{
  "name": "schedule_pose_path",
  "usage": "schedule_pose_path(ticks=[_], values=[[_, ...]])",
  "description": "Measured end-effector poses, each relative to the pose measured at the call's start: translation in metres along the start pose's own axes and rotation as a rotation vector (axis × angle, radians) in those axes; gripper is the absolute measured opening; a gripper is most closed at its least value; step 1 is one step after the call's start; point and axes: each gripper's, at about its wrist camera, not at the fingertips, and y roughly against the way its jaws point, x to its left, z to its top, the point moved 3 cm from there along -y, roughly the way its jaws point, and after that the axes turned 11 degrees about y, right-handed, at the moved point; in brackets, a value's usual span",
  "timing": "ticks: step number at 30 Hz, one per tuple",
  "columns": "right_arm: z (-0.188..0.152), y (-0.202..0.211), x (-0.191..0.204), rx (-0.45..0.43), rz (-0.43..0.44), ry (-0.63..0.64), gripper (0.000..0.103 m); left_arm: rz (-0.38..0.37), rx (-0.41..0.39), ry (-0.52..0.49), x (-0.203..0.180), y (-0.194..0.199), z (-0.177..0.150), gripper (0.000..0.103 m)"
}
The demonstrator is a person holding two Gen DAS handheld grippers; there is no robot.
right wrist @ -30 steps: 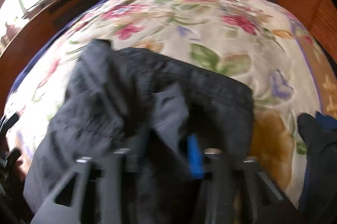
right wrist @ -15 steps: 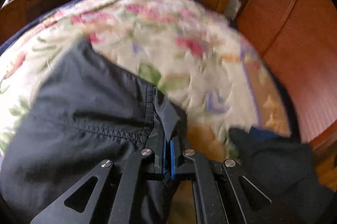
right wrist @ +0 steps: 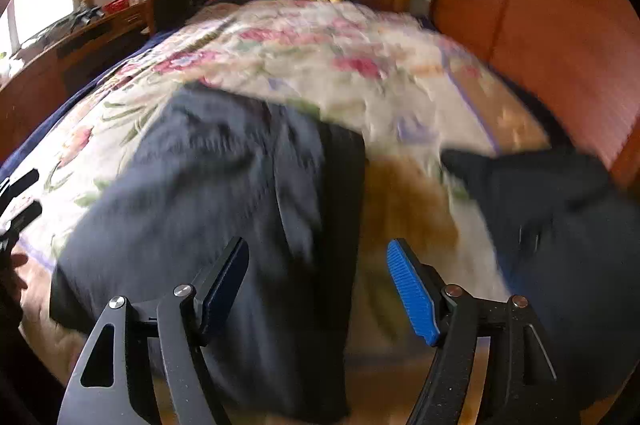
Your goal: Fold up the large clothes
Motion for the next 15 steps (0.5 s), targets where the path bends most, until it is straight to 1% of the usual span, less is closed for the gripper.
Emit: schedule_pose_path(ticks=[1, 2, 3, 4, 6, 13, 15], values=[[-0.009, -0.002, -0.002, 0.019, 0.009, -0.015, 0.075, 0.0, 0.001, -0.001, 0.0, 0.0, 0.0, 0.08], [-0.019, -0.008, -0.005, 0.042, 0.021, -0.03, 0.079, 0.0, 0.0, -0.002, 0.001, -0.001, 0.001, 0.08], [-0.026, -0.013, -0.008, 0.07, 0.031, -0.058, 0.08, 0.002, -0.002, 0.0, 0.001, -0.001, 0.001, 0.08], [-0.032, -0.018, -0.012, 0.072, 0.041, -0.084, 0.082, 0.004, -0.003, 0.001, 0.001, -0.001, 0.002, 0.08], [-0.04, -0.024, -0.014, 0.059, 0.066, -0.112, 0.084, 0.005, -0.004, 0.003, 0.0, -0.003, 0.004, 0.08], [-0.056, -0.038, -0.005, 0.047, 0.066, -0.099, 0.084, 0.034, 0.007, -0.008, -0.003, -0.013, 0.004, 0.08], [-0.059, -0.04, -0.001, 0.052, 0.093, -0.112, 0.084, 0.043, 0.01, -0.009, -0.004, -0.017, 0.005, 0.08]])
